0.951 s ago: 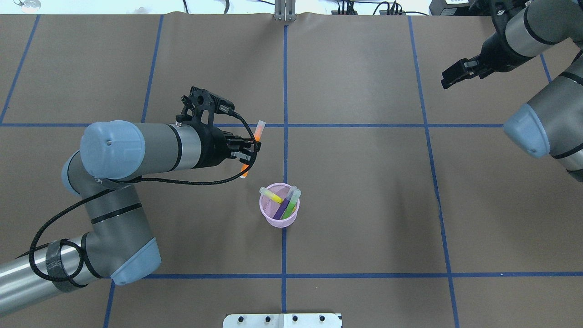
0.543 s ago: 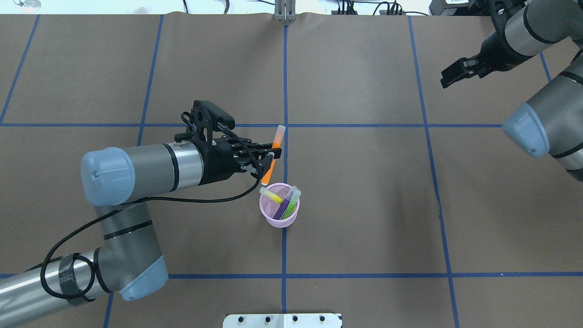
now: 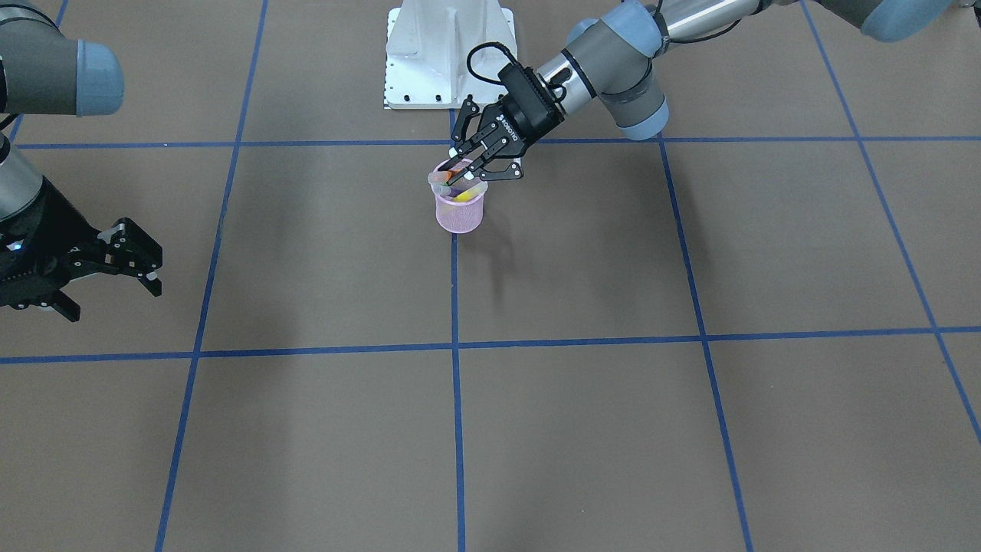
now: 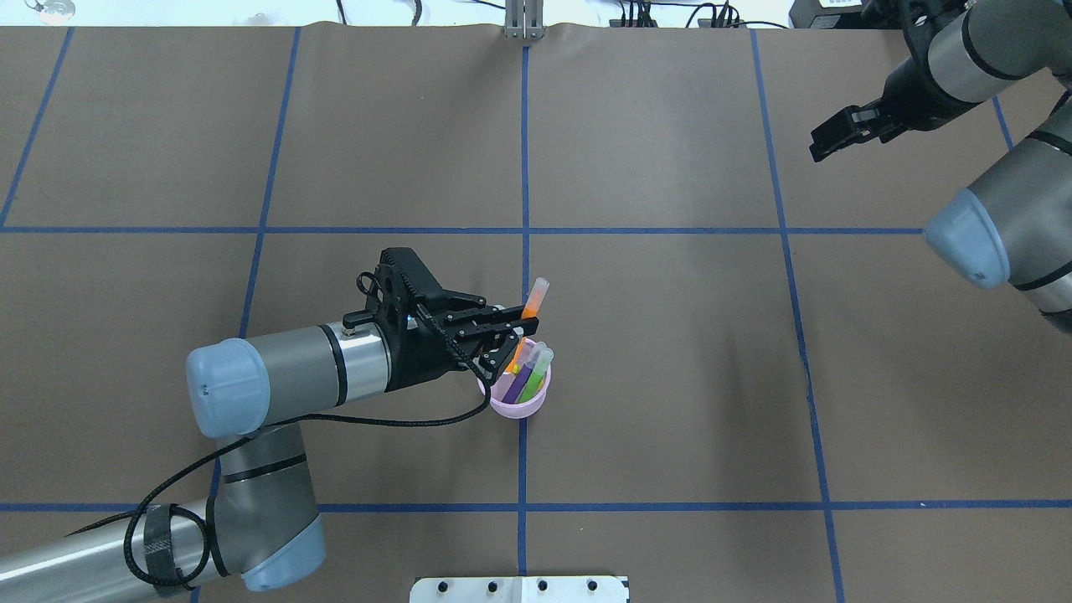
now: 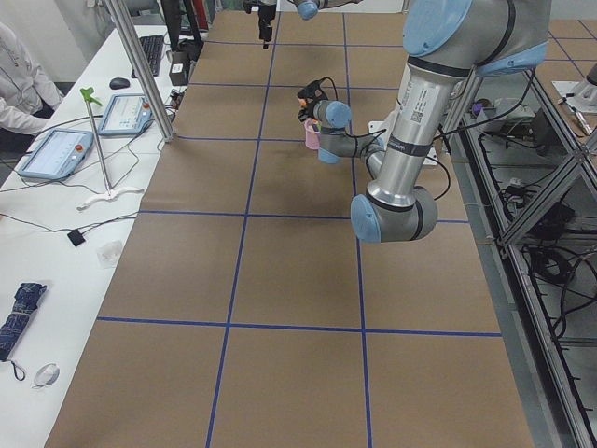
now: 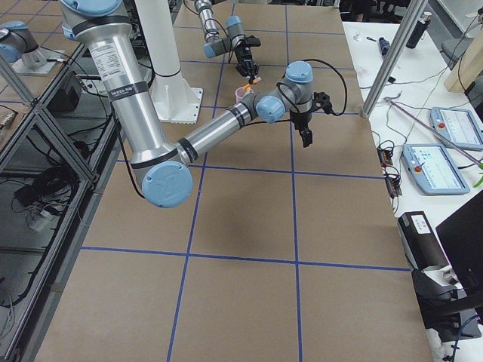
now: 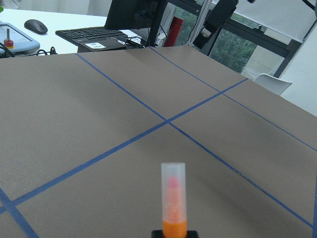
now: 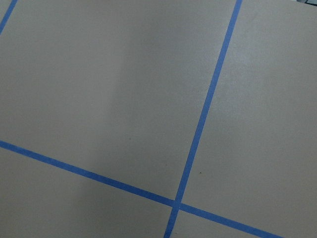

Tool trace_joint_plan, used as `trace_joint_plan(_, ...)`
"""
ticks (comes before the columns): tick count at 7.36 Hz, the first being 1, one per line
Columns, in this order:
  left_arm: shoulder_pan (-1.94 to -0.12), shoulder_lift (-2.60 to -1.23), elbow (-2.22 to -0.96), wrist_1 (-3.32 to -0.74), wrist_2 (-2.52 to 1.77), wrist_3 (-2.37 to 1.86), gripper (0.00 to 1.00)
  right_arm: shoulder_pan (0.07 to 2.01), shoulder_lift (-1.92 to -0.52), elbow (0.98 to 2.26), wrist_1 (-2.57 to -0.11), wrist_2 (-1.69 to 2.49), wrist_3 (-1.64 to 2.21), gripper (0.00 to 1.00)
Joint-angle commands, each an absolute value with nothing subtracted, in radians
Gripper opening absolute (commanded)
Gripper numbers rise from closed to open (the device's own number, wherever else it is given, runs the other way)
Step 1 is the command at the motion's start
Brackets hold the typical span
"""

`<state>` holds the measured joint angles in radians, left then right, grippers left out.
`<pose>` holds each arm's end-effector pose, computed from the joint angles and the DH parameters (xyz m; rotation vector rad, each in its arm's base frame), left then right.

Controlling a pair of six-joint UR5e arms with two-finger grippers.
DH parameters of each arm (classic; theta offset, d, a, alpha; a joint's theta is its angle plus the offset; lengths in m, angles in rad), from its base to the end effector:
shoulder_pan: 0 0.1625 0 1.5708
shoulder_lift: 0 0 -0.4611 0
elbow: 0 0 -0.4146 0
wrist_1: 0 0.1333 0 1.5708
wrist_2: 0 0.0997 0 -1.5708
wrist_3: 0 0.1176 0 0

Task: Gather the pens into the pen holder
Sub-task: 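Move the orange pen over the cup and release it with the left gripper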

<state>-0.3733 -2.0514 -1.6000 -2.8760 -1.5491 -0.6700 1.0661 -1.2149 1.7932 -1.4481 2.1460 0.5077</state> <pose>0.5697 -0.3690 0.2439 1.1005 1.4611 0.3535 -0.2525 -0.6004 0.3792 0.3285 -0.8123 -0.1987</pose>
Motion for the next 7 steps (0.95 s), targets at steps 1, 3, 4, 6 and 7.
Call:
trace_joint_plan(1, -0.371, -2.052, -1.586, -2.902, -1.548, -0.667, 0.89, 1.066, -1.215, 1.793, -1.448, 2.146, 0.508, 1.00)
trace_joint_plan(3, -0.371, -2.048, -1.588, -2.904, -1.548, -0.678, 1.00, 1.077, -1.215, 1.793, -1.451, 2.146, 0.506, 1.00)
trace_joint_plan(4, -0.371, -2.048, -1.592, -2.902, -1.548, -0.686, 1.00, 1.091, -1.213, 1.790, -1.453, 2.148, 0.505, 1.00)
trace_joint_plan(6, -0.389, -2.042, -1.597, -2.866, -1.555, -0.689, 1.00, 1.146, -1.213, 1.751, -1.453, 2.167, 0.461, 1.00)
trace_joint_plan(7, -0.422, -2.014, -1.614, -2.758, -1.583, -0.687, 1.00, 1.184, -1.218, 1.715, -1.454, 2.218, 0.410, 1.00)
